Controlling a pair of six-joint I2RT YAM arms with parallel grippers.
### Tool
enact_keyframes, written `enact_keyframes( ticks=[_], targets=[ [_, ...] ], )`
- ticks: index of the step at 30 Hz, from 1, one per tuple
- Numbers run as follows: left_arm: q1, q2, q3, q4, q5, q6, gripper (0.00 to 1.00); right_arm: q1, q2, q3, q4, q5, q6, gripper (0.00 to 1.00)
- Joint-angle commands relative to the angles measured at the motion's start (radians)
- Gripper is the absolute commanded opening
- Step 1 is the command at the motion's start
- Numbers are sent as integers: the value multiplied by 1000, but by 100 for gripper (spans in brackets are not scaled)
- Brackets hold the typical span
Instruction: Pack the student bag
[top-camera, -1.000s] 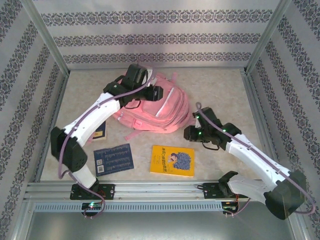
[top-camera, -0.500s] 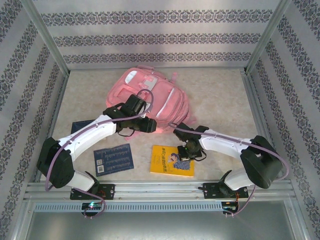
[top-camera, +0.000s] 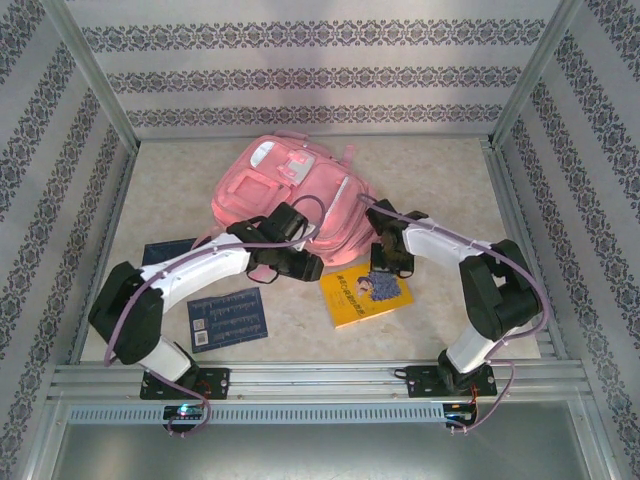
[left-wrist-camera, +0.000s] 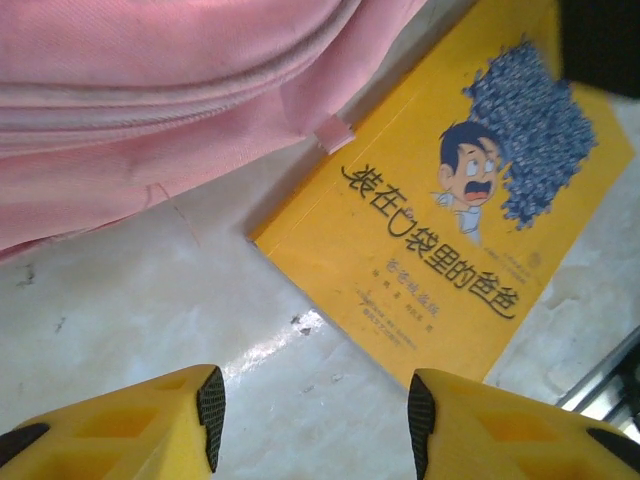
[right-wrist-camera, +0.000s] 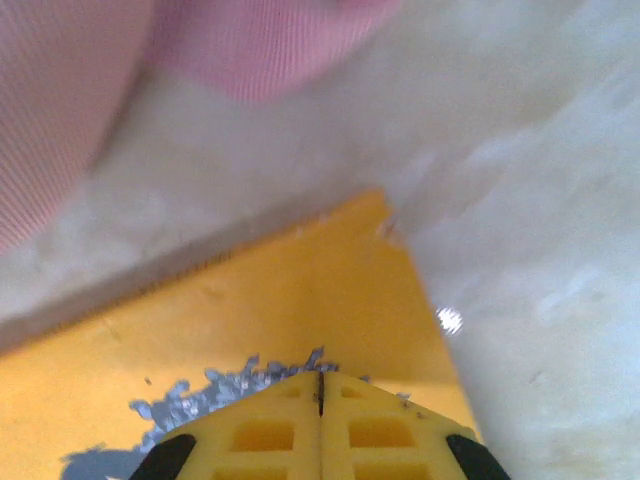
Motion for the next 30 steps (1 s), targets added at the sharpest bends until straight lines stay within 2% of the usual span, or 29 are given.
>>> enact_keyframes(
  ticks=[1,2,4,11,14,16,20,25,30],
  targets=[
    [-25,65,51,43,31,42,54,2,-98,29,-30,80,-34,29],
    [-30,91,75,45,32,52,54,-4,-143,8,-44,80,-11,34],
    [-43,143,123,48,39,65,54,-29,-232,-49,-58,39,44,34],
    [-90,316,278,30,66,93,54,-129,-551,-327,-9,-193,200,14],
    [-96,356,302,35,37,85,55,-121,-608,-402,24,-291,213,12],
    [-96,372,309,41,10,88,57,-103,-604,-420,11,-320,201,11],
    [-96,415,329,37,-20,85,60,-29,-562,-435,-43,-288,222,9],
    [-96,443,321,48,-49,76,61,58,-476,-451,-13,-275,271,10],
    [-96,454,297,43,-12,67,62,53,-384,-454,45,-276,275,11]
  ],
)
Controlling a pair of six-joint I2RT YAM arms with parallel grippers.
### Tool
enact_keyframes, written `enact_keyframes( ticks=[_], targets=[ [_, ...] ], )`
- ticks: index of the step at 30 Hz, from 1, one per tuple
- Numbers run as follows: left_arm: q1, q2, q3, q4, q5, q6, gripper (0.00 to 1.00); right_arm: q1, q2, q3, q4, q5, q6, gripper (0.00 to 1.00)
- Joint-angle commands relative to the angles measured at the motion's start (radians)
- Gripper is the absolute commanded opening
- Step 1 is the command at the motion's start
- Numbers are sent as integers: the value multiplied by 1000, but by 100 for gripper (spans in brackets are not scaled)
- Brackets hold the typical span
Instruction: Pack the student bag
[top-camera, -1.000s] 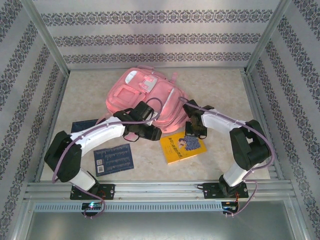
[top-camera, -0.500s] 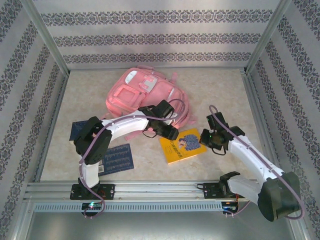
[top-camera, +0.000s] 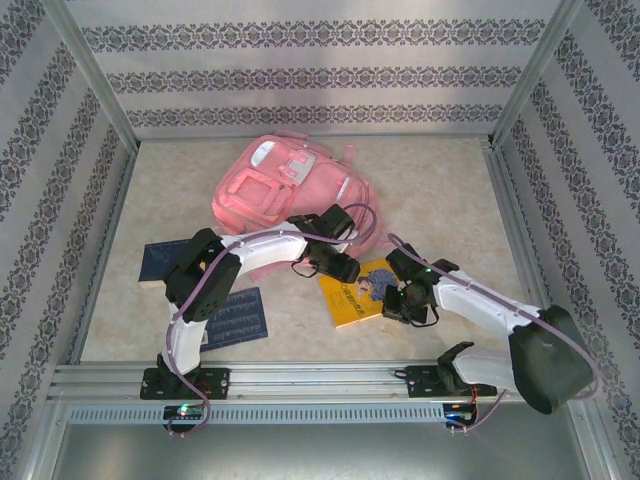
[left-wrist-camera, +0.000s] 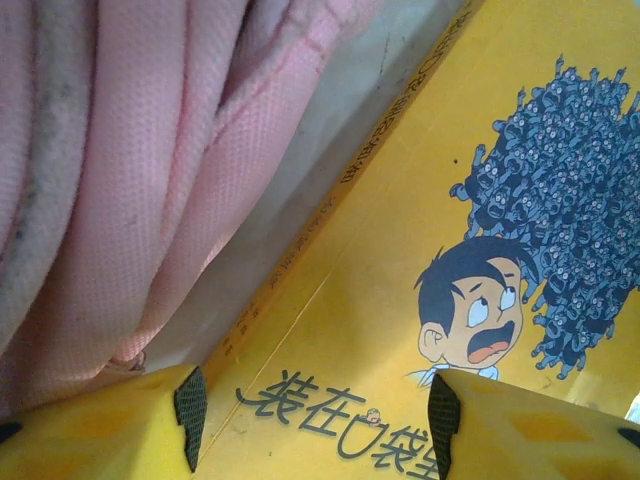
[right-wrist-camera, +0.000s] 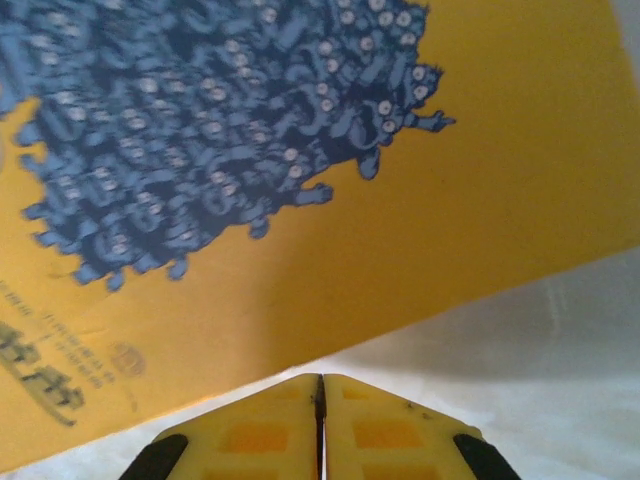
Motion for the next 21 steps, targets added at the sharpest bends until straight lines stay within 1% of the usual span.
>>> enact_keyframes(
  ticks=[1,5,10,15,18,21],
  targets=[
    [-5,30,-21,12,9,0,62,-25,33,-11,45,7,22,12],
    [-13,27,-48,22,64,-18,61,-117,64,22,76,23,1,11],
    [-15,19,-91,64,164,-49,60,-213,126,92,107,42,-39,17],
    [-21,22,-98,95,268,-60,59,-294,154,134,117,56,-44,31],
    [-23,22,-99,112,335,-56,59,-338,103,135,78,98,-31,39],
    [-24,19,-100,122,369,-45,58,-361,21,128,17,160,-15,43]
  ],
)
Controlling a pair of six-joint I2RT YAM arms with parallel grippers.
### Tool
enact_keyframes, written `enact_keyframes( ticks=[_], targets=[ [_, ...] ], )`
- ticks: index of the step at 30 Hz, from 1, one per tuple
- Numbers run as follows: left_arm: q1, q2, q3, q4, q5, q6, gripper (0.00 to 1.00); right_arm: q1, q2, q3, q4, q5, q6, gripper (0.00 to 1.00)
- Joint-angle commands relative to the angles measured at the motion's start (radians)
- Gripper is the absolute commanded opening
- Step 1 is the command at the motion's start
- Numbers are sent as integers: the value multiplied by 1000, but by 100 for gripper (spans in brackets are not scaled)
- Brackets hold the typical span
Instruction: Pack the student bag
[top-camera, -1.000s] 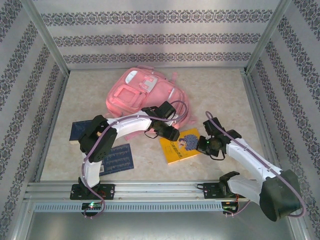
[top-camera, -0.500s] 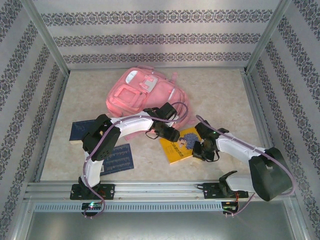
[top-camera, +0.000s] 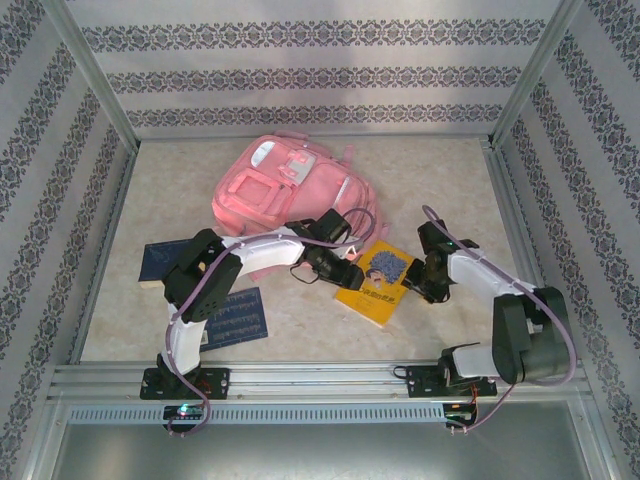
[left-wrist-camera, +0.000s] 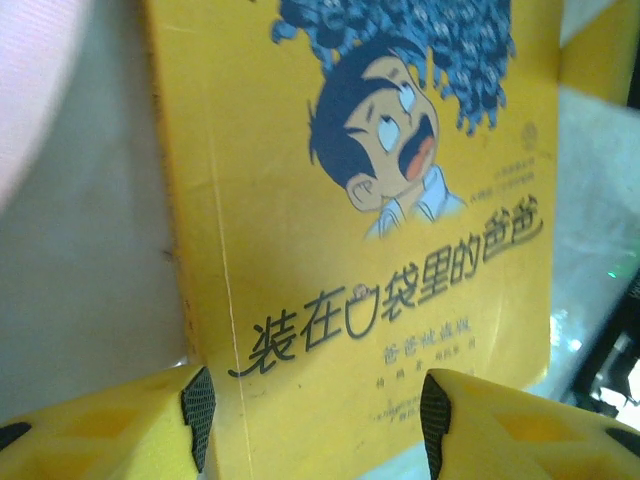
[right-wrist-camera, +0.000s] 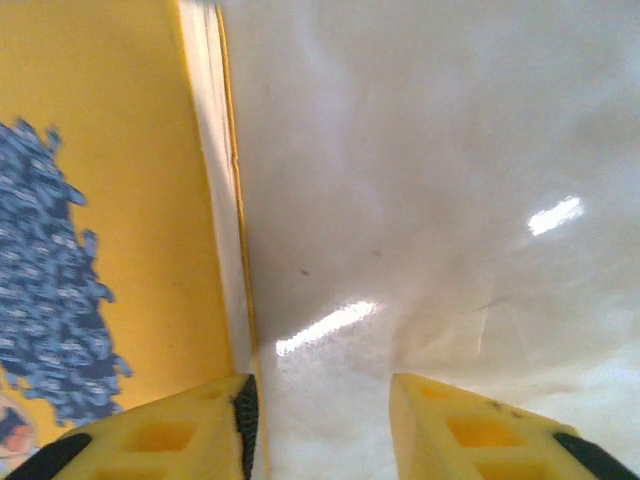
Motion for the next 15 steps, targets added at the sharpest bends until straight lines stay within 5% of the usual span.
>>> enact_keyframes(
  ticks=[1,7,15],
  targets=[
    [-23,23,-23,21,114,-4,58,-19,-97,21,-29,79,16,45],
    [-23,18,-26,65,105,-22,58,-43,-103,-37,72,-116,14,49],
    [-23,40,13,56,72,-25,58,-80,-40,-74,113,-163,-34,55]
  ],
)
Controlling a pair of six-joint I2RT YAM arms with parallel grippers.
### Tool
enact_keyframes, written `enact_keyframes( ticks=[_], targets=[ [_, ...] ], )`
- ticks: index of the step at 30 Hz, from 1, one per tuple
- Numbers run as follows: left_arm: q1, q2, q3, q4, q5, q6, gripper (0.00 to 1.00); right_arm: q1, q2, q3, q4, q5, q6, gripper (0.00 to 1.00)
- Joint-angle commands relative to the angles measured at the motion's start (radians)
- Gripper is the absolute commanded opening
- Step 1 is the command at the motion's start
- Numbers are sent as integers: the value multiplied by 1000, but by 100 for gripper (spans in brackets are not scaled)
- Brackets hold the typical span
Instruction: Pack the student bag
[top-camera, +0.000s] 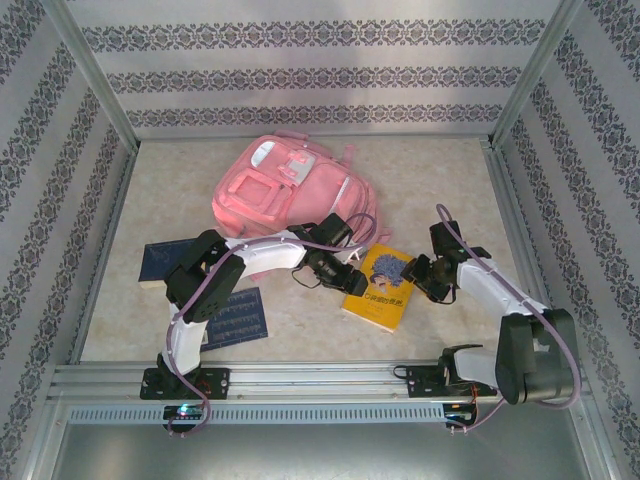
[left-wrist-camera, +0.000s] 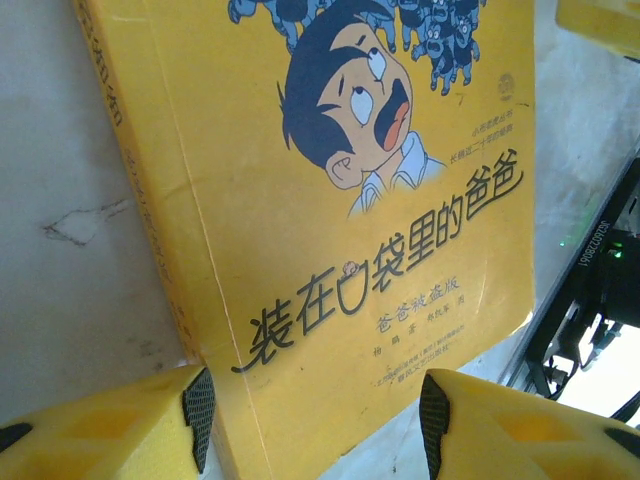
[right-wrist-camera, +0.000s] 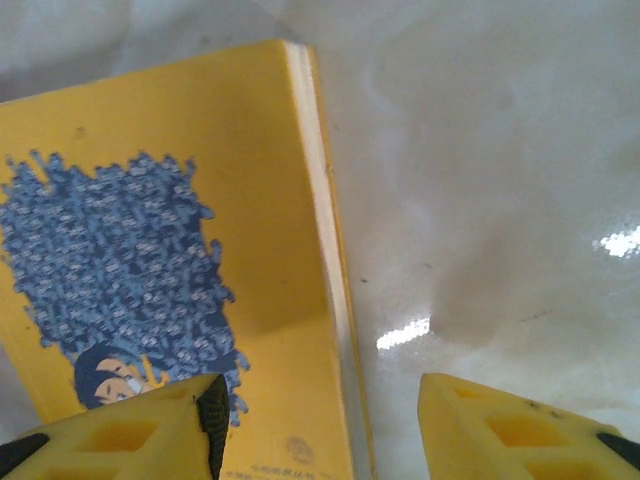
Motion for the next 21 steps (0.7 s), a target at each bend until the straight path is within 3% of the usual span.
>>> enact_keyframes(
  ticks=[1,8,21],
  targets=[
    [-11,37,34,24,-5,-5,58,-10,35,-31,40,-58,-29,55],
    [-11,52,48,21,-17,-9,57,-7,89,-75,157,-187,-47,54],
    [-11,67,66,-5,-23,9,54,89,36,-39,117,-192,-64,49]
  ],
)
